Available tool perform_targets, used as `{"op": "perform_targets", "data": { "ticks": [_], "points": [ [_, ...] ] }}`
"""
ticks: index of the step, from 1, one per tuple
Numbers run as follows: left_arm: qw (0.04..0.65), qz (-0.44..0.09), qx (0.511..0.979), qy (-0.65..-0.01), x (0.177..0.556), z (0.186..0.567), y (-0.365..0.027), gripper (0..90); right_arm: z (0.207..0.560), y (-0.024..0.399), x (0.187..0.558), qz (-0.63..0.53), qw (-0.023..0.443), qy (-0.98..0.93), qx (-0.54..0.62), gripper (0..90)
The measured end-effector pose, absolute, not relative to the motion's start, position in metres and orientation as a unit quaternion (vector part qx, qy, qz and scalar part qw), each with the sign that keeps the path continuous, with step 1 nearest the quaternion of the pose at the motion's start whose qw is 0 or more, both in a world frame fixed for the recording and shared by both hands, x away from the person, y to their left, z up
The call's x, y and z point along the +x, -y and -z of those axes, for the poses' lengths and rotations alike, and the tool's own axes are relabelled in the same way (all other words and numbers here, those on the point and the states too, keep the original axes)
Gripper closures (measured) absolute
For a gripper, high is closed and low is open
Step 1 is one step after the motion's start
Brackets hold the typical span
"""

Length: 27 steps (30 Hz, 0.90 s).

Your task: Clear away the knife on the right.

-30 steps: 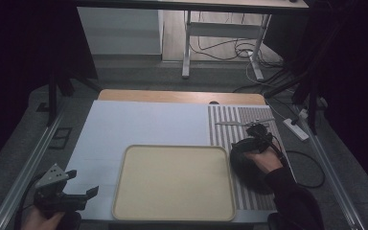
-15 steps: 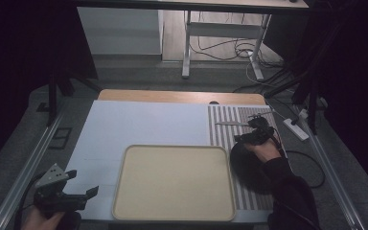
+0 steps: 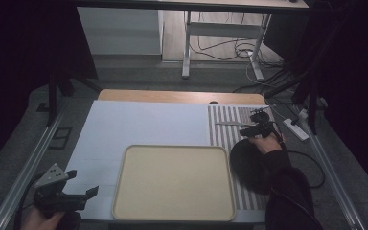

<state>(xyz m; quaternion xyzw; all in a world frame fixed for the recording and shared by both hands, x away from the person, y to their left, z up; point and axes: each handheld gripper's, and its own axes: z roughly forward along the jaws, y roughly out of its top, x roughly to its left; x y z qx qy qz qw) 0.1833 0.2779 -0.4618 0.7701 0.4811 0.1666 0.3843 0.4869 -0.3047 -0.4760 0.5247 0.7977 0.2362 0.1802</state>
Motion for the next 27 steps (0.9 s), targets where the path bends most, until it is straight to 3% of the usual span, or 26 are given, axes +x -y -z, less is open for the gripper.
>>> {"op": "perform_targets", "data": {
  "ticks": [2, 8, 9, 14, 27],
  "points": [
    [0.384, -0.166, 0.77, -0.481, 0.183, 0.462, -0.278, 3.8, 0.476, 0.306, 0.489, -0.23, 0.181, -0.802, 0.521, 37.9],
    [0.385, -0.166, 0.77, -0.481, 0.183, 0.462, -0.278, 3.8, 0.475, 0.318, 0.506, -0.236, 0.175, -0.794, 0.532, 65.1],
    [0.385, -0.166, 0.77, -0.481, 0.183, 0.462, -0.278, 3.8, 0.475, 0.318, 0.506, -0.236, 0.175, -0.794, 0.532, 65.1],
    [0.384, -0.166, 0.771, -0.481, 0.184, 0.462, -0.278, 3.8, 0.475, 0.329, 0.519, -0.242, 0.168, -0.788, 0.54, 89.3],
    [0.383, -0.164, 0.771, -0.483, 0.184, 0.462, -0.278, 3.8, 0.489, 0.344, 0.553, -0.228, 0.19, -0.777, 0.555, 90.0]
  ]
}}
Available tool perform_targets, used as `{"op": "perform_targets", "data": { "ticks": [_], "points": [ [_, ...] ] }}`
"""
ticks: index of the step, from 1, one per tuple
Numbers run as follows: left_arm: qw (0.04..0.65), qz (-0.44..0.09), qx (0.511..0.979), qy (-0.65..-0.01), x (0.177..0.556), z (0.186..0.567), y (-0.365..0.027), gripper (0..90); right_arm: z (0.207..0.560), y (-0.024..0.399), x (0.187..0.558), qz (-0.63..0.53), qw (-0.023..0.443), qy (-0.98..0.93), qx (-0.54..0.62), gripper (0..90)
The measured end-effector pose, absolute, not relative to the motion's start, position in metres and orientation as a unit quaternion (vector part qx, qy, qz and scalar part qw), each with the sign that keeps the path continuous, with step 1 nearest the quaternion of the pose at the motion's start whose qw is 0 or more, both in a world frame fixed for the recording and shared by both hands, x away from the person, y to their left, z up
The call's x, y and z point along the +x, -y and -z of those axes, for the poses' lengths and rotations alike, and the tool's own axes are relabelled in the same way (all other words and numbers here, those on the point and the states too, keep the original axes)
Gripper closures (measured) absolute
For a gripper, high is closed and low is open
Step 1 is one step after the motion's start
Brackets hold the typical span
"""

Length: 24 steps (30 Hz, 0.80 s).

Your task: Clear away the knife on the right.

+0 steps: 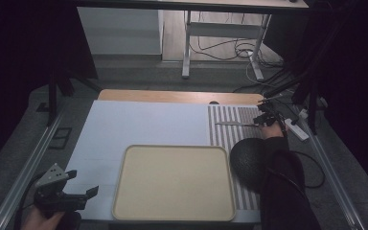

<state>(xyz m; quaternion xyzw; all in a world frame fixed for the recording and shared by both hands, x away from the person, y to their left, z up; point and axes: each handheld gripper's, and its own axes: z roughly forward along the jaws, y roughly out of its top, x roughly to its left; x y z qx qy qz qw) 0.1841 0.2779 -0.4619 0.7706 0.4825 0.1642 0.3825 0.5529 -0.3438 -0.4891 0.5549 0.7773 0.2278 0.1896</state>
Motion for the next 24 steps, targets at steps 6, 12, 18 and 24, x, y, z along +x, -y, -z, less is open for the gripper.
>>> {"op": "perform_targets", "data": {
  "ticks": [6, 12, 18, 24],
  "points": [
    [0.383, -0.164, 0.771, -0.483, 0.184, 0.462, -0.278, 3.8, 0.498, 0.348, 0.566, -0.195, 0.21, -0.779, 0.557, 90.0],
    [0.383, -0.165, 0.77, -0.483, 0.184, 0.462, -0.278, 3.8, 0.499, 0.356, 0.566, -0.189, 0.193, -0.775, 0.571, 90.0],
    [0.381, -0.167, 0.771, -0.481, 0.183, 0.462, -0.278, 3.8, 0.494, 0.37, 0.551, -0.178, 0.135, -0.798, 0.559, 90.0],
    [0.383, -0.165, 0.769, -0.484, 0.184, 0.462, -0.278, 3.8, 0.491, 0.371, 0.54, -0.161, 0.105, -0.823, 0.535, 90.0]
  ]
}}
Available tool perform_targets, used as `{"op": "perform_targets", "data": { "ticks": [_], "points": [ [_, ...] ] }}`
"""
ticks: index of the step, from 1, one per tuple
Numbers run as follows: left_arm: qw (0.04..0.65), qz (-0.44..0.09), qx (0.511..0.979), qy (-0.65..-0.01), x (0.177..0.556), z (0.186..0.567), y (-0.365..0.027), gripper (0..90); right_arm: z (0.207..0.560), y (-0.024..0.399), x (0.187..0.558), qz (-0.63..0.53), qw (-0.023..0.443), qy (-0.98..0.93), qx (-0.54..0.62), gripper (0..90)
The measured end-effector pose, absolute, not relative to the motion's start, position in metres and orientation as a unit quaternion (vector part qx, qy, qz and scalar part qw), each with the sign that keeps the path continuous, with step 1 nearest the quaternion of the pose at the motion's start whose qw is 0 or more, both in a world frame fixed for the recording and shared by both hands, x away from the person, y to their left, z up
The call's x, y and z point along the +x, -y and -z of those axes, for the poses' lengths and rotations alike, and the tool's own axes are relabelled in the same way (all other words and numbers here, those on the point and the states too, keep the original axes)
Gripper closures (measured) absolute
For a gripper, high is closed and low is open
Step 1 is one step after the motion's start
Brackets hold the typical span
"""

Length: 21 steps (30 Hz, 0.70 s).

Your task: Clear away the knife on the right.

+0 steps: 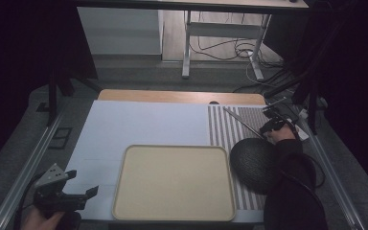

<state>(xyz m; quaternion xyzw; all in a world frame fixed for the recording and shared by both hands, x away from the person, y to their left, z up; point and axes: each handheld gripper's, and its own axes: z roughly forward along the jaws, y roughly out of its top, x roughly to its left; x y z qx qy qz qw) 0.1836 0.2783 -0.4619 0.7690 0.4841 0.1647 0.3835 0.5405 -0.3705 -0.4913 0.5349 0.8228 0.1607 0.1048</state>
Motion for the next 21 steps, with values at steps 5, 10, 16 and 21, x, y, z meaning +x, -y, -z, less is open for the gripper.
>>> {"op": "perform_targets", "data": {
  "ticks": [5, 10, 16, 21],
  "points": [
    [0.384, -0.166, 0.77, -0.483, 0.184, 0.462, -0.278, 3.8, 0.487, 0.369, 0.538, -0.149, 0.101, -0.831, 0.526, 90.0],
    [0.385, -0.164, 0.768, -0.485, 0.184, 0.462, -0.279, 3.8, 0.474, 0.368, 0.538, -0.203, 0.114, -0.814, 0.532, 73.2],
    [0.384, -0.165, 0.769, -0.484, 0.184, 0.462, -0.279, 3.8, 0.472, 0.353, 0.543, -0.207, 0.112, -0.819, 0.523, 34.1],
    [0.384, -0.165, 0.769, -0.484, 0.184, 0.462, -0.279, 3.8, 0.476, 0.341, 0.548, -0.204, 0.12, -0.82, 0.522, 0.5]
  ]
}}
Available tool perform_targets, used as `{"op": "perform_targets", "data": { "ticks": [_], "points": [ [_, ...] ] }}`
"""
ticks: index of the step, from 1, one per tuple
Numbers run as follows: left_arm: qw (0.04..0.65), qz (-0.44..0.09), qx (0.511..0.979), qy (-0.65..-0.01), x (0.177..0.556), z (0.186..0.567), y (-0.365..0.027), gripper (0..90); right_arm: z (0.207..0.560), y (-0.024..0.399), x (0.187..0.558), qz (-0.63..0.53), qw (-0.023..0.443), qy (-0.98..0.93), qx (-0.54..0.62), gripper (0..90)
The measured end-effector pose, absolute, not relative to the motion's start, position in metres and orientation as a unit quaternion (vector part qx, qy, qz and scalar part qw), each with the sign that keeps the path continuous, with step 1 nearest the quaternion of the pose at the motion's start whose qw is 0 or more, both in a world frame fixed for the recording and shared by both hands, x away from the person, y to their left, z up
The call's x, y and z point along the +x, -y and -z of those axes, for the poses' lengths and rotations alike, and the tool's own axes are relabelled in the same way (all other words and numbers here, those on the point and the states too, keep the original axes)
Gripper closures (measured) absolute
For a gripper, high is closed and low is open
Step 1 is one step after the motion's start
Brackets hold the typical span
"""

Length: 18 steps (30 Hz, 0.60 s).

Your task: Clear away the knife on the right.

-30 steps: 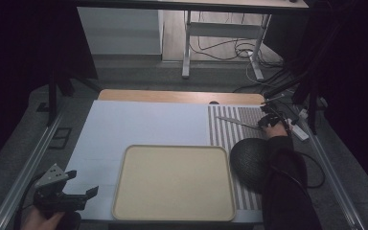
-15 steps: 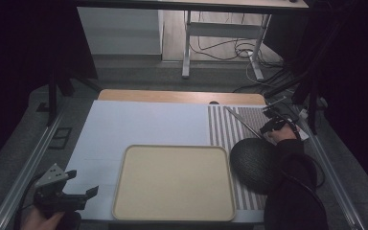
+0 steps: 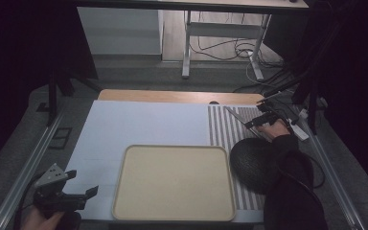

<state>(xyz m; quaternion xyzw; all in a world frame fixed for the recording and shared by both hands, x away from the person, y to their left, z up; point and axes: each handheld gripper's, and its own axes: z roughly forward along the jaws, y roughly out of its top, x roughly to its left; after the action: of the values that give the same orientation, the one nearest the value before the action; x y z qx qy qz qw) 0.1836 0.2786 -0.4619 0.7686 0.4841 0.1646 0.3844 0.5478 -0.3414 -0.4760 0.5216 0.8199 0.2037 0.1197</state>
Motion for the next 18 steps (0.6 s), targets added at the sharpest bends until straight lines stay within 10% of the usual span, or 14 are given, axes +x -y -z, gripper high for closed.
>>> {"op": "perform_targets", "data": {
  "ticks": [9, 18],
  "points": [
    [0.385, -0.164, 0.768, -0.484, 0.184, 0.462, -0.279, 3.8, 0.497, 0.33, 0.554, -0.152, 0.108, -0.838, 0.512, 0.3],
    [0.385, -0.163, 0.768, -0.484, 0.184, 0.462, -0.279, 3.8, 0.496, 0.33, 0.554, -0.164, 0.112, -0.85, 0.489, 49.3]
  ]
}}
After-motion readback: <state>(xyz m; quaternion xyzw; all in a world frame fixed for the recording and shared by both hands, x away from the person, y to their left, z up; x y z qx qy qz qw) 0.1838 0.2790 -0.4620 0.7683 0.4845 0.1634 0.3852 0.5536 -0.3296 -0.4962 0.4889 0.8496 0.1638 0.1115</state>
